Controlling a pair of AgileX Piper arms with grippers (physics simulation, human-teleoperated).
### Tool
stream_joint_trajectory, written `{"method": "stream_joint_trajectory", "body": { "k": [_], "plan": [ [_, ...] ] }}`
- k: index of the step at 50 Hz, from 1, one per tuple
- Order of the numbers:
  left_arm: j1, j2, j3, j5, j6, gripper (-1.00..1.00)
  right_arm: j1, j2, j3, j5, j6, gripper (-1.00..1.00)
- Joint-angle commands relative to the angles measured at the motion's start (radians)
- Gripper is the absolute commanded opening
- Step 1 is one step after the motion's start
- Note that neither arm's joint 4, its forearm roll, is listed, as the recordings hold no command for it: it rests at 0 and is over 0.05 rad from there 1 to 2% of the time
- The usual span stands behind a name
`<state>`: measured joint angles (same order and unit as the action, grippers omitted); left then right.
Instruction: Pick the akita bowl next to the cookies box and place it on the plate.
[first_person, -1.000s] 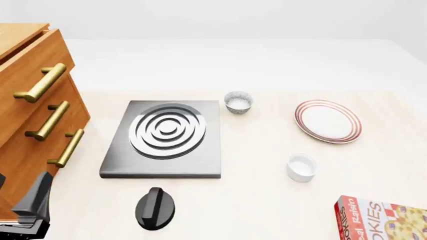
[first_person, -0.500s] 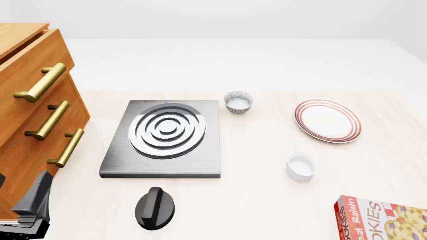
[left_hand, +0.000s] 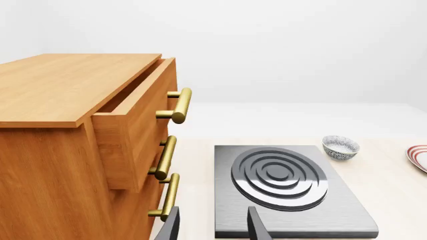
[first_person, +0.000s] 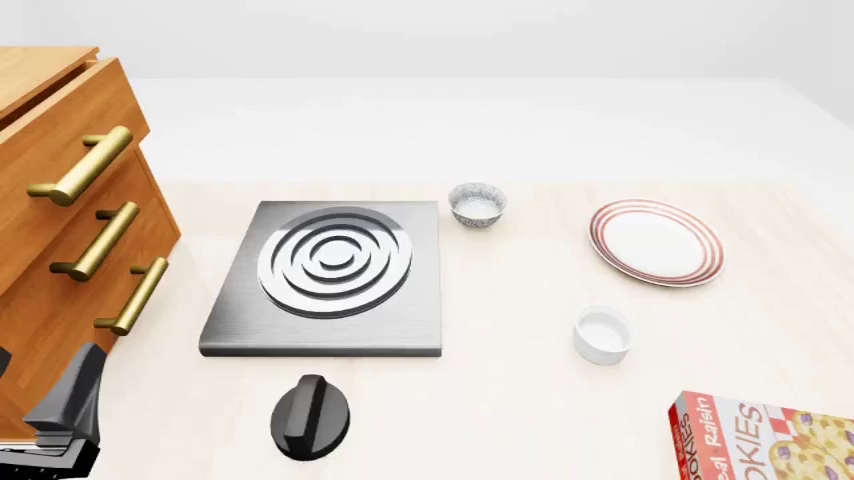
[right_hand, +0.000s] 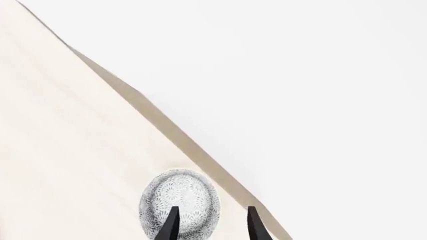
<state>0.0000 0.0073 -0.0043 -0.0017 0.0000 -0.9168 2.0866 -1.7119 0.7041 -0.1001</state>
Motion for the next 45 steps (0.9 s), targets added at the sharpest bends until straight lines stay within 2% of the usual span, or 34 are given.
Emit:
{"method": "stream_joint_trajectory", "body": {
  "k": [1, 45],
  "plan": [
    [0.0, 0.0, 0.0, 0.0, 0.0, 1.0, 0.003, 0.028, 0.02, -0.031, -0.009, 1.0],
    [0.0, 0.0, 0.0, 0.0, 0.0, 1.0, 0.003, 0.077, 0.112, -0.106, -0.032, 1.0]
  ]
}}
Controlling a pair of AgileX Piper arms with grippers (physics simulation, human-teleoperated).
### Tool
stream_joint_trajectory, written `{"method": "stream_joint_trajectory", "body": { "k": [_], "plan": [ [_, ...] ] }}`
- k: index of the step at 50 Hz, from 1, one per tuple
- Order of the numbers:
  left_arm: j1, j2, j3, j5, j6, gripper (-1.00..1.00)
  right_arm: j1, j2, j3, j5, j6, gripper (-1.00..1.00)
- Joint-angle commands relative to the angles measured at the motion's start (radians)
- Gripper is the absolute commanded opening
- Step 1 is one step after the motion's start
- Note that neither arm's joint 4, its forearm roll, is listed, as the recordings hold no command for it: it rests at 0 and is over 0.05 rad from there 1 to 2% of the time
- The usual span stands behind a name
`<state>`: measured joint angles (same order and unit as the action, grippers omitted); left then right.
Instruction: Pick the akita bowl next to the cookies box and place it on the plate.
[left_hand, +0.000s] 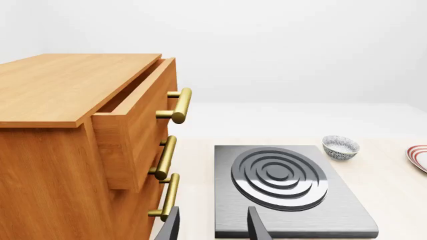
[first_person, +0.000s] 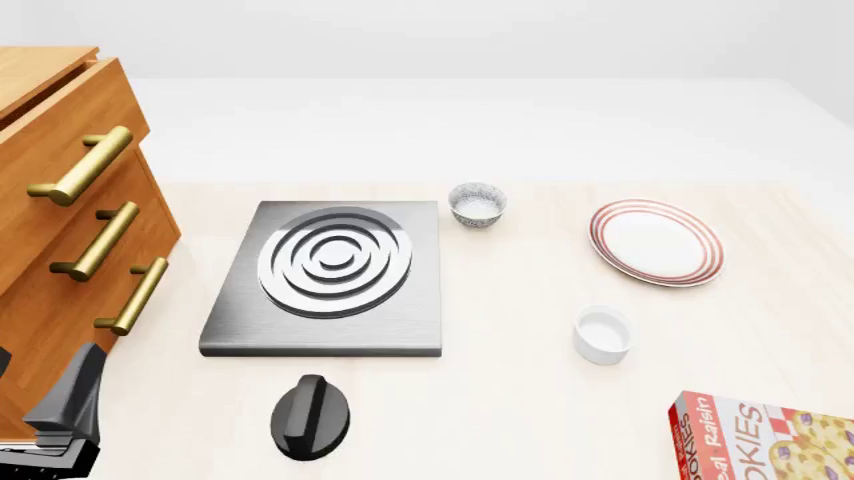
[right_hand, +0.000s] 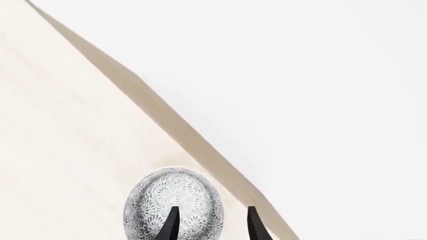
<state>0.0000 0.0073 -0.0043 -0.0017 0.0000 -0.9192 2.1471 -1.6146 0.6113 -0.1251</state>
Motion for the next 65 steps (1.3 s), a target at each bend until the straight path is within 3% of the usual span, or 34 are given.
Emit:
{"method": "stream_joint_trajectory", "body": {
  "k": [1, 31, 32, 40, 41, 58, 65],
  "plan": [
    [0.0, 0.0, 0.0, 0.0, 0.0, 1.0, 0.005, 0.017, 0.017, -0.015, -0.007, 1.0],
    [0.0, 0.0, 0.0, 0.0, 0.0, 1.0, -0.005, 0.058, 0.035, -0.039, -0.042, 1.0],
    [0.0, 0.0, 0.0, 0.0, 0.0, 1.0, -0.017, 0.06, 0.042, -0.046, -0.066, 1.0],
    [0.0, 0.0, 0.0, 0.0, 0.0, 1.0, -0.01, 0.072, 0.047, -0.055, -0.058, 1.0],
    [0.0, 0.0, 0.0, 0.0, 0.0, 1.0, -0.01, 0.068, 0.048, -0.058, -0.056, -1.0],
    [0.0, 0.0, 0.0, 0.0, 0.0, 1.0, 0.005, -0.016, 0.038, -0.008, -0.029, -1.0],
    [0.0, 0.0, 0.0, 0.0, 0.0, 1.0, 0.023, -0.079, 0.034, 0.03, 0.009, -1.0]
  ]
}}
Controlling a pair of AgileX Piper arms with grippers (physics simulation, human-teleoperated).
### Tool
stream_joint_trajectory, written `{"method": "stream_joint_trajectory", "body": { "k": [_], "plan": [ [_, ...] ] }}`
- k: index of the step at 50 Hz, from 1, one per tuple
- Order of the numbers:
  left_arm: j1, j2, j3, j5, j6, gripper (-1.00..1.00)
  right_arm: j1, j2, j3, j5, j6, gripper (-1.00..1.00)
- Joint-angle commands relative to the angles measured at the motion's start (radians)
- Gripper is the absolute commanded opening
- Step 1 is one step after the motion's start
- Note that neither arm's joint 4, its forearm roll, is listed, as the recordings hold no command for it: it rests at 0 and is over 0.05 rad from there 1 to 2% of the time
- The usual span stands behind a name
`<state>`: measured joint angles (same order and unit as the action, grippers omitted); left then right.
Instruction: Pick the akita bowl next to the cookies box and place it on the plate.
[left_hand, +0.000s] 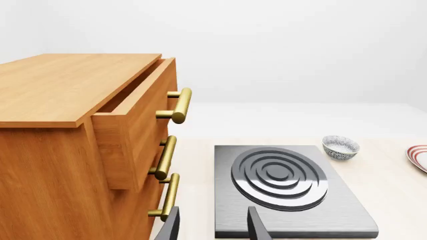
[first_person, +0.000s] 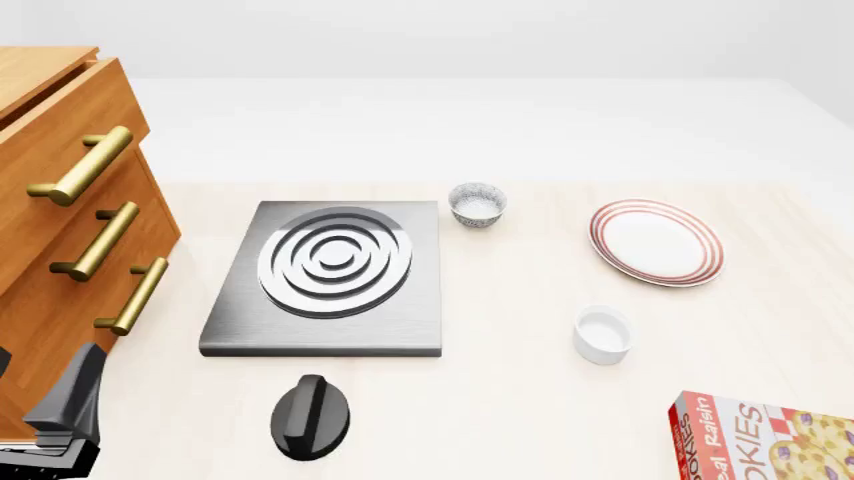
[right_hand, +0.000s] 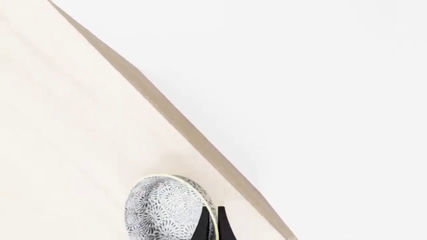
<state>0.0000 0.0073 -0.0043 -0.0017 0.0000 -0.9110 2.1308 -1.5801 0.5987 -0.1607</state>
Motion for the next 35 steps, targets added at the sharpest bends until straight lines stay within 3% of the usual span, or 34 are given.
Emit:
{"method": "stream_joint_trajectory", "body": {
  "k": [1, 35],
  "plan": [
    [0.0, 0.0, 0.0, 0.0, 0.0, 1.0, 0.015, -0.069, -0.001, 0.046, 0.045, -1.0],
    [0.0, 0.0, 0.0, 0.0, 0.0, 1.0, 0.07, -0.223, -0.135, 0.245, 0.063, -1.0]
  ]
}}
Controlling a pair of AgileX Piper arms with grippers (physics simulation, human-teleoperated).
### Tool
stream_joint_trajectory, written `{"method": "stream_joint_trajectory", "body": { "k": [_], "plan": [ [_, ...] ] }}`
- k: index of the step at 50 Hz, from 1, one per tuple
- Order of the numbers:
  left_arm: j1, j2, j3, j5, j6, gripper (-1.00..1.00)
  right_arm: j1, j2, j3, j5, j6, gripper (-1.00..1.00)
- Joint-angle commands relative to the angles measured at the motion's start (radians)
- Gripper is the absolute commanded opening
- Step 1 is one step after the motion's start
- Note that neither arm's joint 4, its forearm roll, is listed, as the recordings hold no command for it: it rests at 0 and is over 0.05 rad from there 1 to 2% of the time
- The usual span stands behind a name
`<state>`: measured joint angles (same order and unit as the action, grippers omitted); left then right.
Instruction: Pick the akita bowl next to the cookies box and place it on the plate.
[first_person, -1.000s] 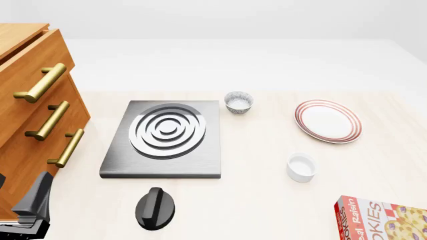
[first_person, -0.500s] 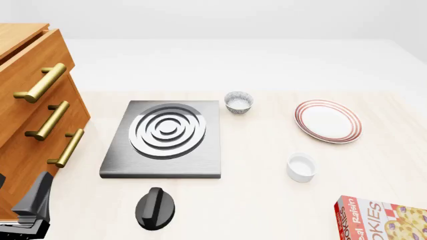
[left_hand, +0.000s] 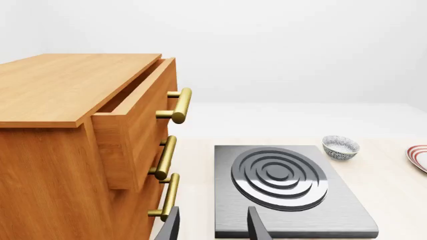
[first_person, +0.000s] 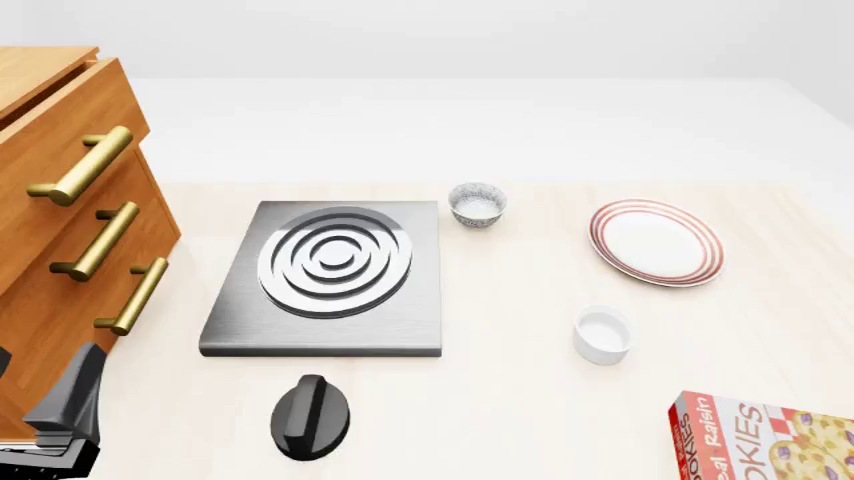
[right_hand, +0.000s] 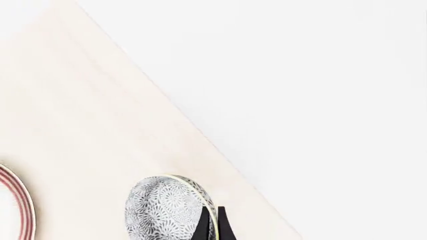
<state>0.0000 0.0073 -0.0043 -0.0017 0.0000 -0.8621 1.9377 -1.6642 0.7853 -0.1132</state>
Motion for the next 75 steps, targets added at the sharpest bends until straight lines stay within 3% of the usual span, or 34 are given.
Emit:
{"method": "stream_joint_trajectory", "body": {
  "k": [1, 26, 28, 33, 40, 42, 53, 57, 59, 61, 63, 75],
  "plan": [
    [0.0, 0.0, 0.0, 0.0, 0.0, 1.0, 0.021, -0.03, -0.056, 0.065, 0.015, -1.0],
    [0.0, 0.0, 0.0, 0.0, 0.0, 1.0, 0.08, -0.017, -0.269, 0.243, 0.095, -1.0],
    [0.0, 0.0, 0.0, 0.0, 0.0, 1.0, 0.113, -0.01, -0.29, 0.264, 0.135, -1.0],
    [0.0, 0.0, 0.0, 0.0, 0.0, 1.0, 0.146, -0.004, -0.309, 0.275, 0.176, -1.0],
    [0.0, 0.0, 0.0, 0.0, 0.0, 1.0, 0.183, 0.029, -0.376, 0.314, 0.203, -1.0],
    [0.0, 0.0, 0.0, 0.0, 0.0, 1.0, 0.216, 0.043, -0.392, 0.326, 0.262, -1.0],
    [0.0, 0.0, 0.0, 0.0, 0.0, 1.0, 0.261, 0.105, -0.482, 0.376, 0.366, -1.0],
    [0.0, 0.0, 0.0, 0.0, 0.0, 1.0, 0.279, 0.12, -0.491, 0.376, 0.404, -1.0],
    [0.0, 0.0, 0.0, 0.0, 0.0, 1.0, 0.311, 0.115, -0.463, 0.353, 0.464, -1.0],
    [0.0, 0.0, 0.0, 0.0, 0.0, 1.0, 0.298, 0.126, -0.477, 0.358, 0.441, -1.0],
    [0.0, 0.0, 0.0, 0.0, 0.0, 1.0, 0.333, 0.123, -0.439, 0.333, 0.502, -1.0],
    [0.0, 0.0, 0.0, 0.0, 0.0, 1.0, 0.39, 0.149, -0.435, 0.291, 0.571, -1.0]
  ]
}}
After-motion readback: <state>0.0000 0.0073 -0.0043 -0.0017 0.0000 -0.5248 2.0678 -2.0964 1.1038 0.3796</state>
